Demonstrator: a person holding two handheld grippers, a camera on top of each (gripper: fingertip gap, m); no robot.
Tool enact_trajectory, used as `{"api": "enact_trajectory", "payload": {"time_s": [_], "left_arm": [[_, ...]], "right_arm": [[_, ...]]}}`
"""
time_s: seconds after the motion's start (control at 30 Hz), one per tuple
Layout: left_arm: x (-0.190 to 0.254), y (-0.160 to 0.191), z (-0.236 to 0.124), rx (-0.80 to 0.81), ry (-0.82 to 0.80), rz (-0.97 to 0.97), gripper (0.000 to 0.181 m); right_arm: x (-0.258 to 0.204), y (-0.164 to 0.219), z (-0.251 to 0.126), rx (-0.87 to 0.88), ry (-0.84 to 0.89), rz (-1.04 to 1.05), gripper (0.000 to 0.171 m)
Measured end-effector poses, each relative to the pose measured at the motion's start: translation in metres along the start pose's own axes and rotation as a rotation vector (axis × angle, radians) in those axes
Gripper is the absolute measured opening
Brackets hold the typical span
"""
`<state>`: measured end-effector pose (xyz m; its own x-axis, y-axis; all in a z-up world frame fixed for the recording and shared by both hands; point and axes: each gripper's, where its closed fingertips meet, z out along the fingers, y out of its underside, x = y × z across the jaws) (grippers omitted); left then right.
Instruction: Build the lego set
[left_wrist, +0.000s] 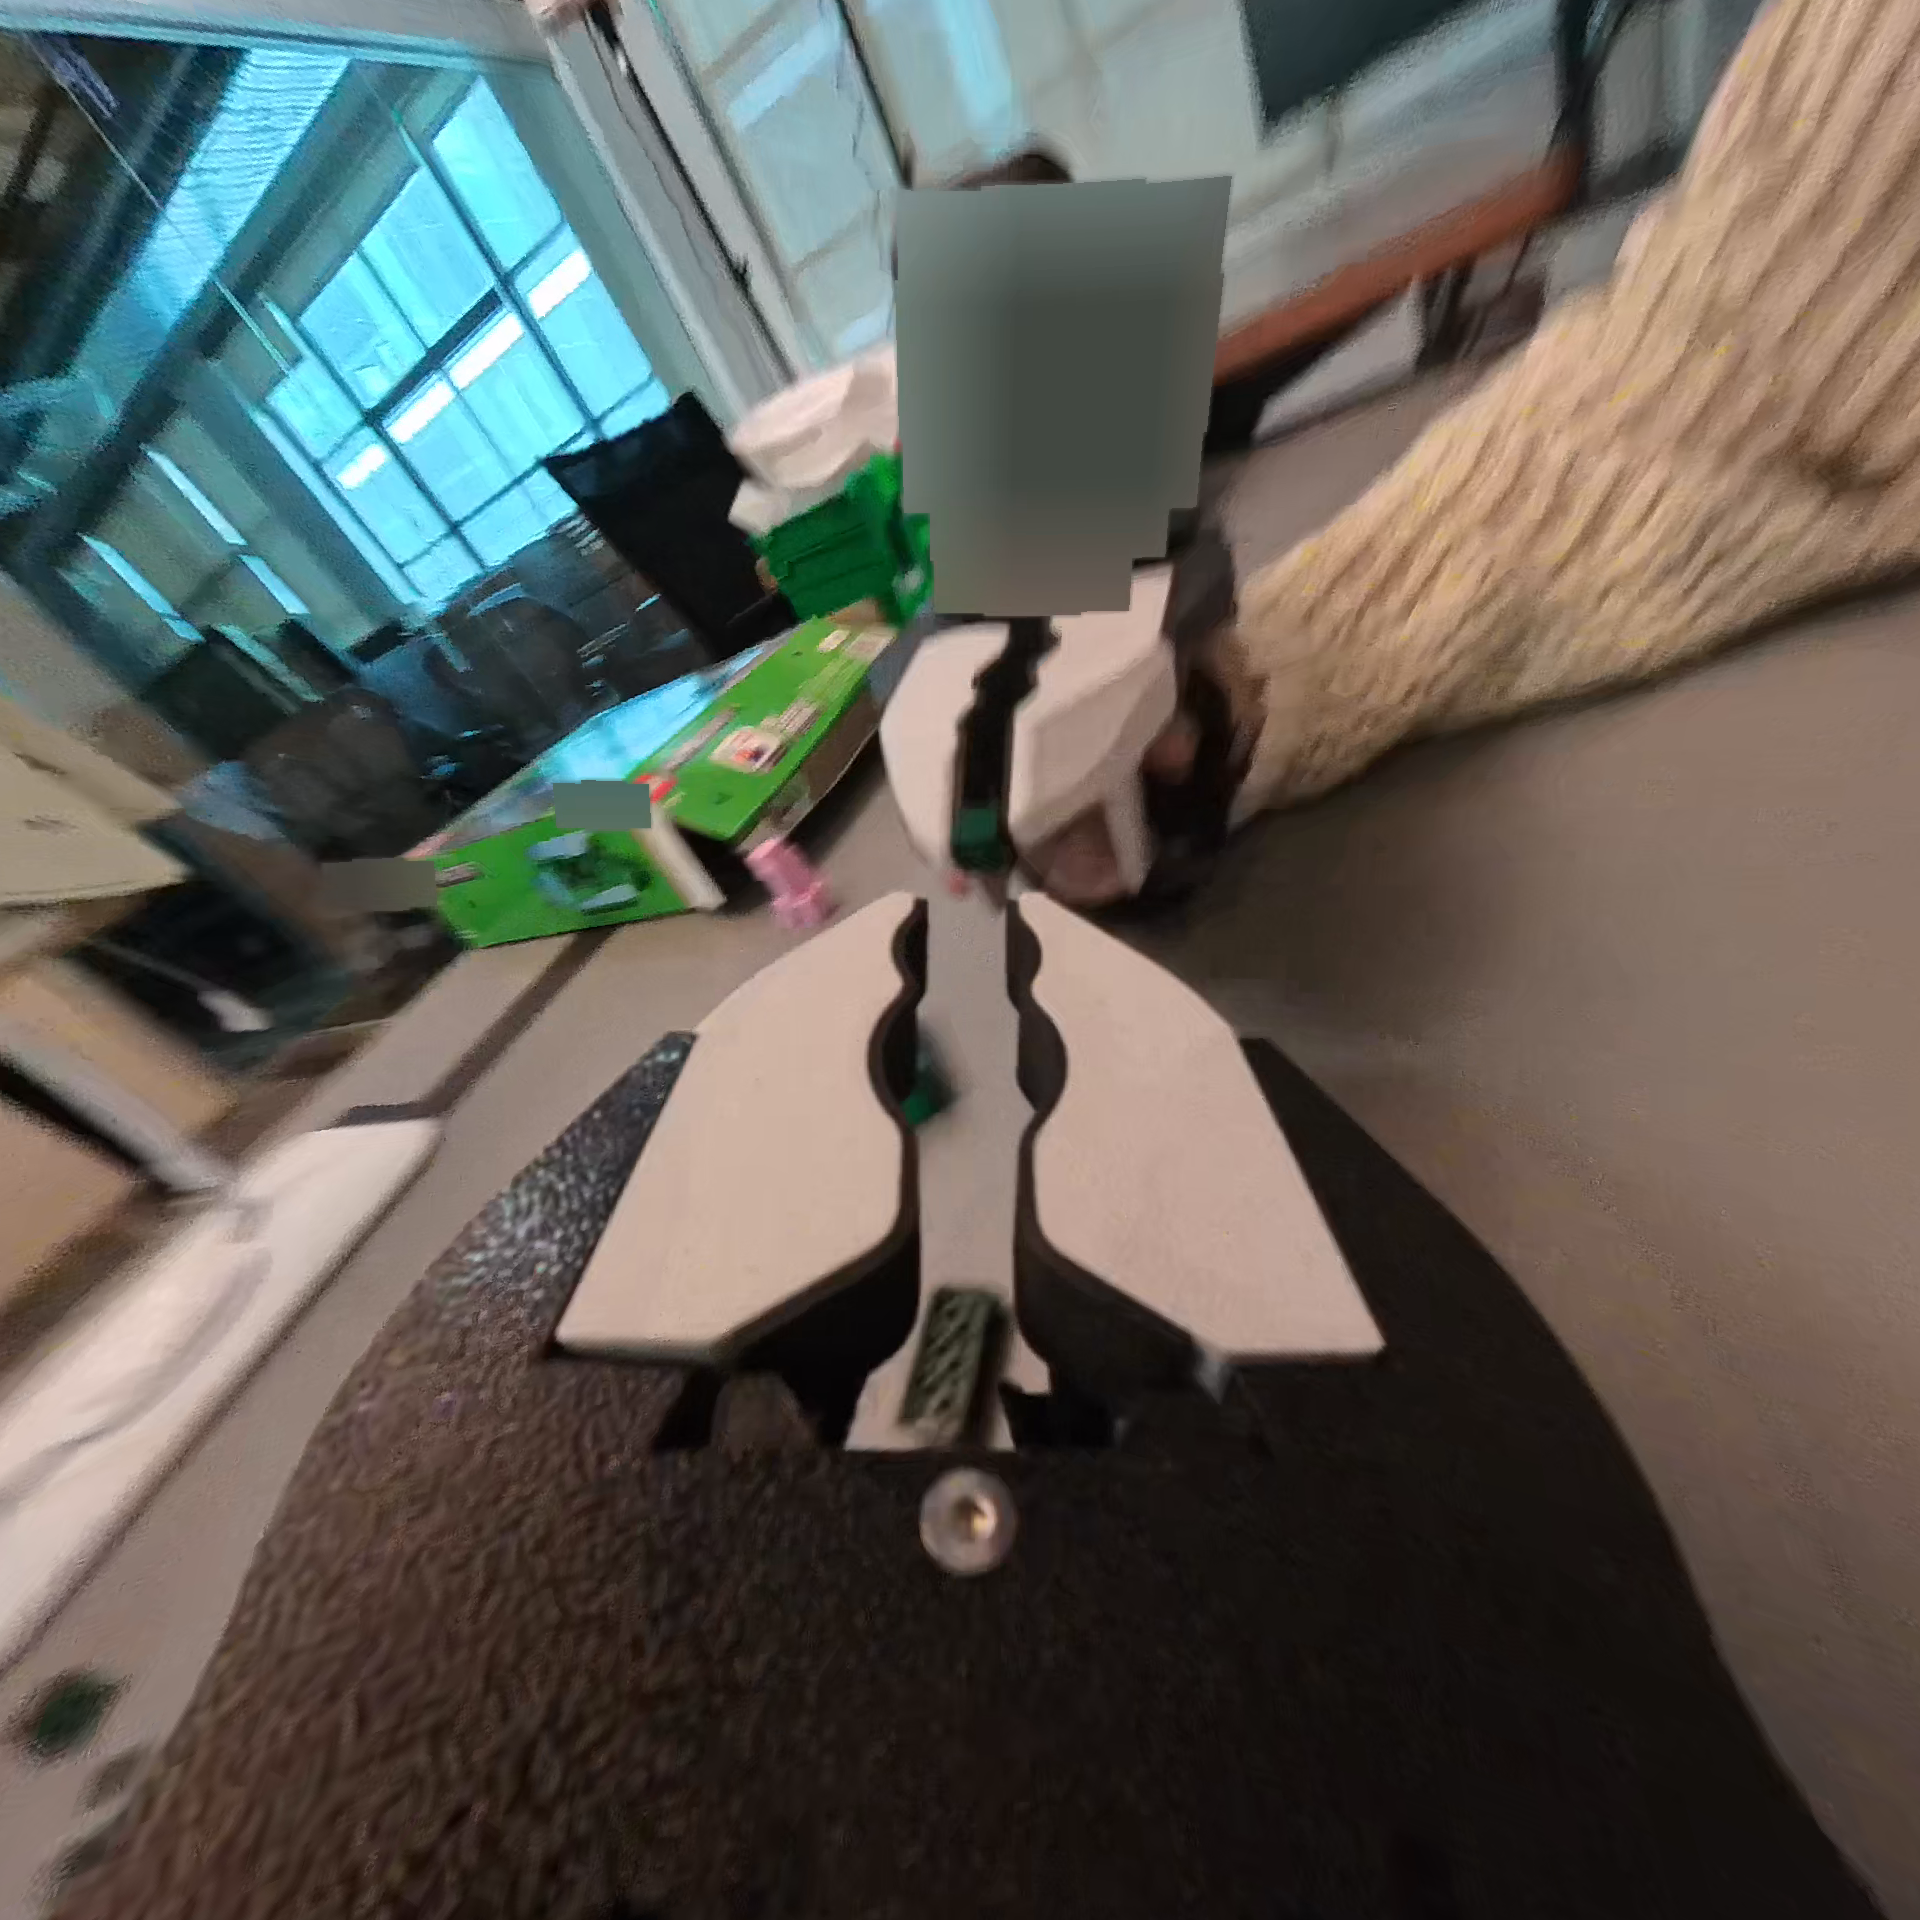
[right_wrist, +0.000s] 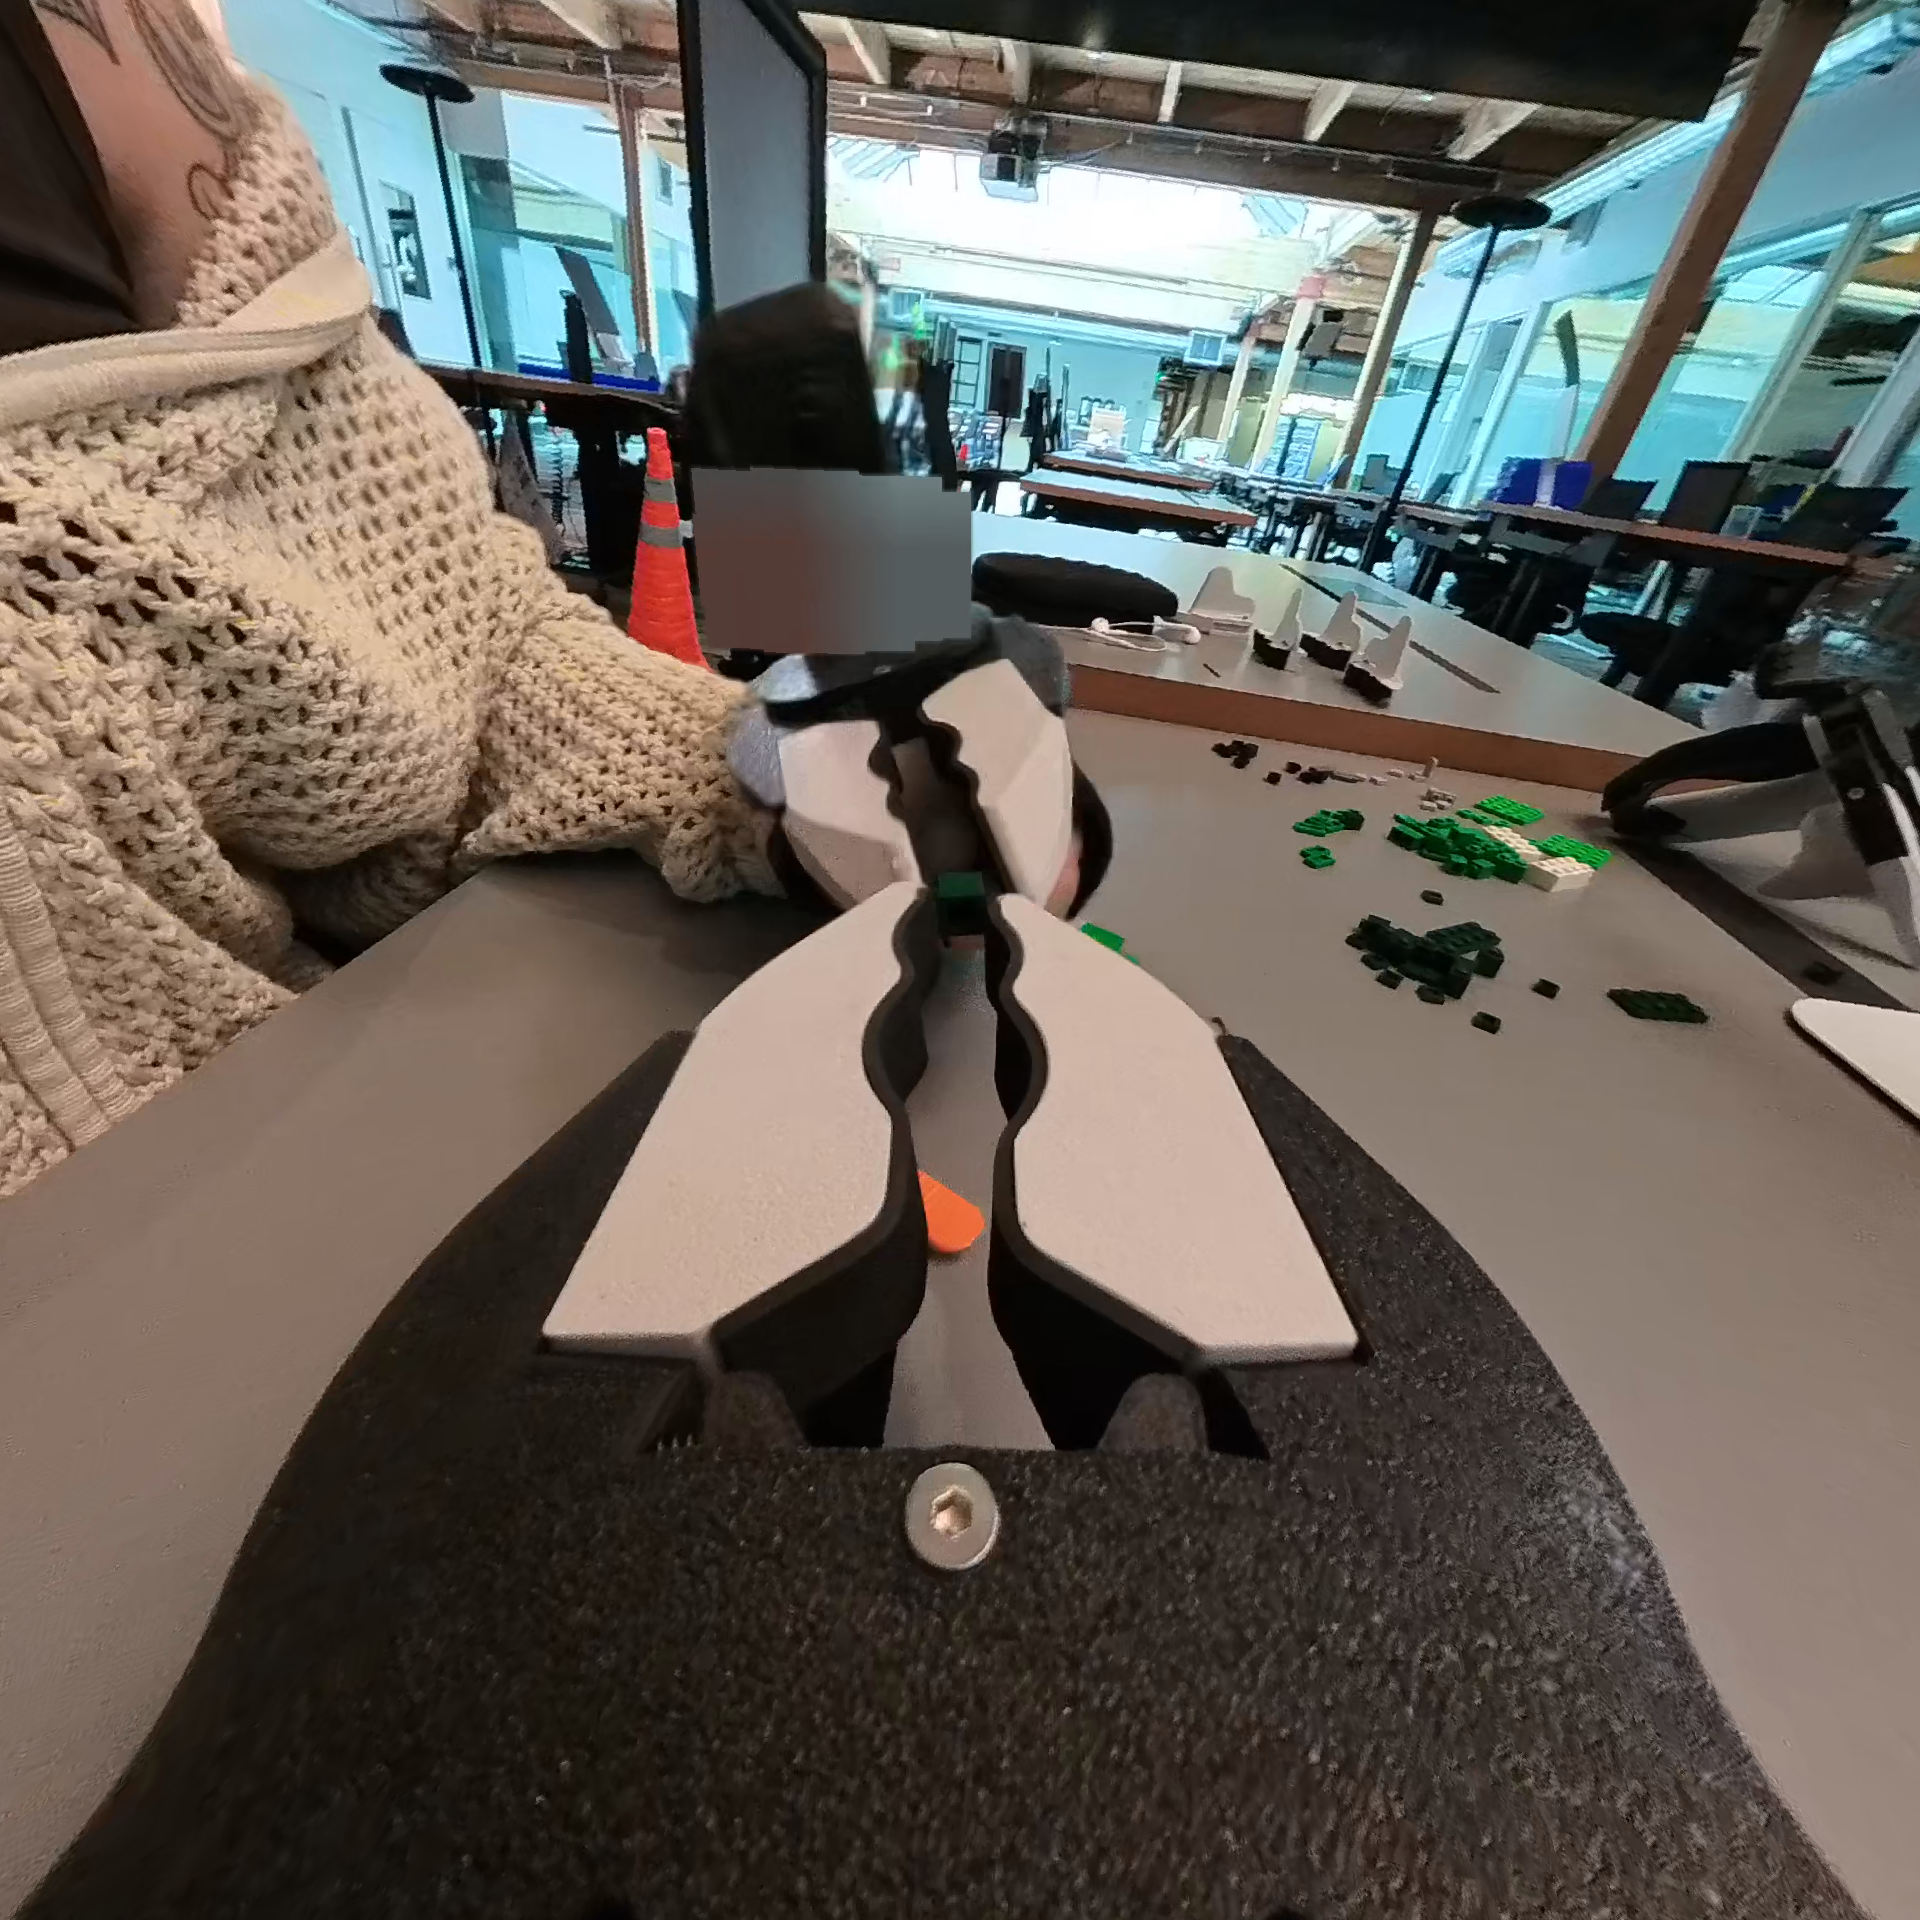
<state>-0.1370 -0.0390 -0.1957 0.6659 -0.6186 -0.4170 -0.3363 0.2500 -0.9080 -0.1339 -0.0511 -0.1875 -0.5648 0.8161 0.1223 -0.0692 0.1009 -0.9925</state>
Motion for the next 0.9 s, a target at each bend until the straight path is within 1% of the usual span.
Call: {"api": "enact_trajectory", "payload": {"time_s": [0.07,0.1,0.13,0.17,0.23,0.37,0.47,0.57,0.7,0.9], "left_arm": [[-0.008,0.019,-0.006,-0.181,-0.038,0.206,0.018],[-0.012,0.031,-0.011,-0.284,-0.042,0.273,0.021],[-0.014,0.042,-0.016,-0.373,-0.038,0.293,0.024],[-0.013,0.051,-0.021,-0.442,-0.007,0.259,0.025],[-0.008,0.062,-0.029,-0.525,0.059,0.154,0.028],[-0.016,0.072,-0.037,-0.604,0.048,0.079,0.036],[-0.009,0.084,-0.038,-0.679,0.111,-0.002,0.031],[-0.011,0.095,-0.040,-0.779,0.130,-0.004,0.028],[-0.009,0.099,-0.037,-0.799,0.148,-0.061,0.027],[-0.013,0.103,-0.037,-0.824,0.130,0.012,0.017]], "right_arm": [[0.006,-0.003,-0.003,0.027,0.036,0.013,0.007],[0.010,-0.004,-0.004,0.041,0.057,0.016,0.007],[0.013,-0.006,-0.005,0.054,0.075,0.018,0.007],[0.015,-0.006,-0.006,0.063,0.086,0.024,0.007],[0.018,-0.007,-0.007,0.069,0.091,0.040,0.007],[0.020,-0.007,-0.007,0.078,0.096,0.060,0.007],[0.022,-0.007,-0.008,0.081,0.098,0.072,0.007],[0.023,-0.007,-0.008,0.084,0.100,0.082,0.007],[0.023,-0.007,-0.008,0.083,0.098,0.082,0.007],[0.023,-0.006,-0.007,0.083,0.095,0.078,0.007]]}}
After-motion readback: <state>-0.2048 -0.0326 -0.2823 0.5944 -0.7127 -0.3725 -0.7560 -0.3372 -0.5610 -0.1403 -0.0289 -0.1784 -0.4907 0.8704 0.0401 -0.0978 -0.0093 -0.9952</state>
